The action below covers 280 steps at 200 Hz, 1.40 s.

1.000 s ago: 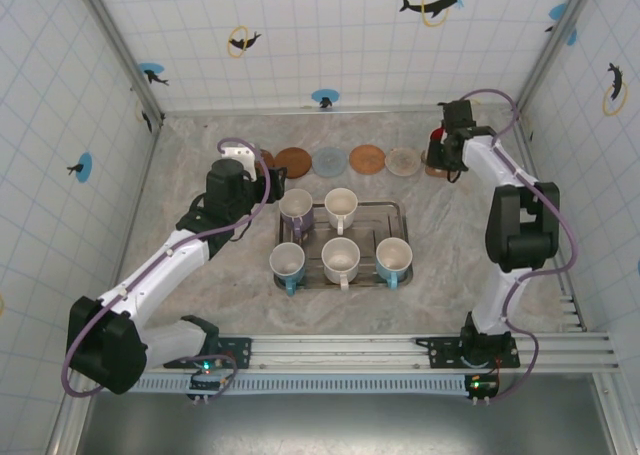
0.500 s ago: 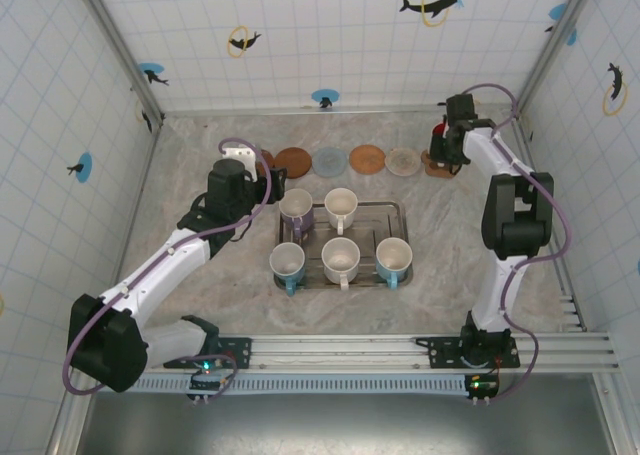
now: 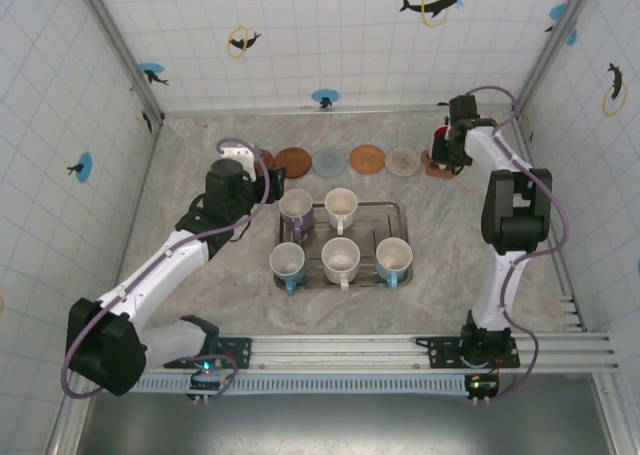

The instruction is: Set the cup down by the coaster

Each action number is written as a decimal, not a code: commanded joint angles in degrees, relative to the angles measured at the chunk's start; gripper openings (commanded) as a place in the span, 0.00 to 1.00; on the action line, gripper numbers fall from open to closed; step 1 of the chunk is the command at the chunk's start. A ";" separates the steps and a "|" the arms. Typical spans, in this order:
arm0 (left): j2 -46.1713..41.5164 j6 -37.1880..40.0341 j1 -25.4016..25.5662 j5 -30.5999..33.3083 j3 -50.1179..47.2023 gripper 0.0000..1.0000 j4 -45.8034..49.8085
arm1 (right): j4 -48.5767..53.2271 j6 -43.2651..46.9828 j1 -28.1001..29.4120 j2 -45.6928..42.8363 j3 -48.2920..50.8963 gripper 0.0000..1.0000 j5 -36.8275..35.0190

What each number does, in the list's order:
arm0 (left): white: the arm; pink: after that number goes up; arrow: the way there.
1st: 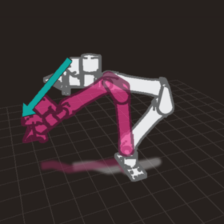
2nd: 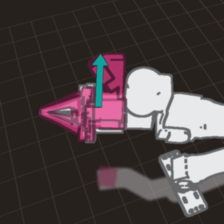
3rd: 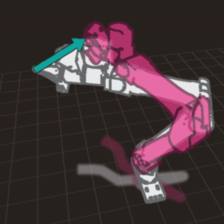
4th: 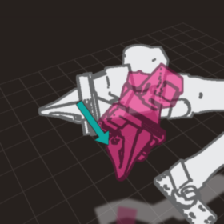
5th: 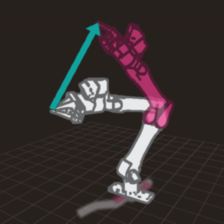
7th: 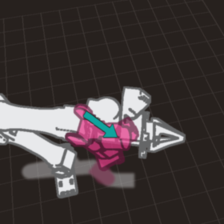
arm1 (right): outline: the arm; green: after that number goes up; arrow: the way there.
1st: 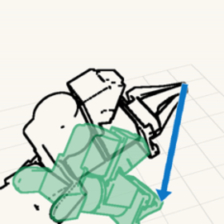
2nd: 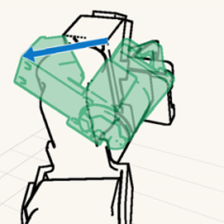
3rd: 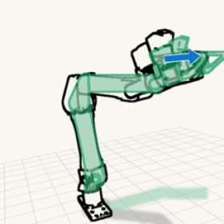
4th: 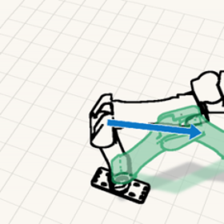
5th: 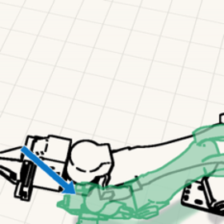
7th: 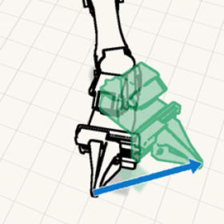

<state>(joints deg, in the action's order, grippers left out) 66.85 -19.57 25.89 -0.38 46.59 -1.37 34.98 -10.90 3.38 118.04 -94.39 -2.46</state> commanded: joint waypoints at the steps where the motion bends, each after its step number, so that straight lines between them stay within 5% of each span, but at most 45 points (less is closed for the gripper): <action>1: -1.11 -0.46 0.30 0.03 0.39 0.74 0.22 | -1.92 0.67 -0.21 0.61 -3.49 0.00 0.28; 280: -1.55 -0.52 0.33 0.21 0.04 0.74 0.40 | -3.47 0.34 -0.56 0.54 0.83 0.00 -0.18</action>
<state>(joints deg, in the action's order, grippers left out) 66.43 -19.57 25.89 -0.38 46.59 -1.34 34.85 -10.85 3.27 119.09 -94.30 -1.80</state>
